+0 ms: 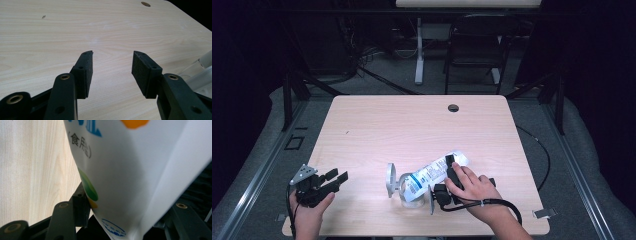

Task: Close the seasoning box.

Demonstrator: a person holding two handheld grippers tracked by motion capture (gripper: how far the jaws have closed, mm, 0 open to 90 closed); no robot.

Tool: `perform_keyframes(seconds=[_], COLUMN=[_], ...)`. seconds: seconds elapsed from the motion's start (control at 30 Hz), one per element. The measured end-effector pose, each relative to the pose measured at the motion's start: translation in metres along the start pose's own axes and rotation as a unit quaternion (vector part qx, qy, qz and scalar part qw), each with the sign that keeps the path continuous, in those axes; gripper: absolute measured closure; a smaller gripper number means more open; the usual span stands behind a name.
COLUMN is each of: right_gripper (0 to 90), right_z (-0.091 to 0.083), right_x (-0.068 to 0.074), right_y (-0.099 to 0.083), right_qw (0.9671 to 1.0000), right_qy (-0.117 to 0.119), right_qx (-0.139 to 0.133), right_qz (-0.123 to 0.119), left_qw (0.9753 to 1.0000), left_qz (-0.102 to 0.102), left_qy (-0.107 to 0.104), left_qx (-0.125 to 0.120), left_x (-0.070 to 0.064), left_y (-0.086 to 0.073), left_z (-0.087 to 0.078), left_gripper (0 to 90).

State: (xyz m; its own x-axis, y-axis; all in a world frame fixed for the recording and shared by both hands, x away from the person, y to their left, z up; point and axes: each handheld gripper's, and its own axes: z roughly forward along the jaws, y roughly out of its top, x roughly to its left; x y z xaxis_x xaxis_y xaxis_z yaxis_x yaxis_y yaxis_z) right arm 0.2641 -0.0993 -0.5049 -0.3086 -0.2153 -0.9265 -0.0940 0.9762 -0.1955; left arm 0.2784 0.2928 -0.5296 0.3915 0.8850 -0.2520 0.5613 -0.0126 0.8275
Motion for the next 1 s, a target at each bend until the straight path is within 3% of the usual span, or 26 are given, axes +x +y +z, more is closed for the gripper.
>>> perform_keyframes(seconds=[1.0], right_gripper=[46.5], right_z=[0.0008], right_x=[-0.0001], right_y=[0.0002], right_qw=[0.9999], right_qy=[-0.004], right_qx=[-0.007], right_qz=[-0.007], left_qw=[1.0000], left_qz=[-0.004], left_qy=[0.001], left_qx=[-0.002], left_x=[0.0010], left_y=[-0.0009], left_z=[0.0003], left_gripper=[51.9])
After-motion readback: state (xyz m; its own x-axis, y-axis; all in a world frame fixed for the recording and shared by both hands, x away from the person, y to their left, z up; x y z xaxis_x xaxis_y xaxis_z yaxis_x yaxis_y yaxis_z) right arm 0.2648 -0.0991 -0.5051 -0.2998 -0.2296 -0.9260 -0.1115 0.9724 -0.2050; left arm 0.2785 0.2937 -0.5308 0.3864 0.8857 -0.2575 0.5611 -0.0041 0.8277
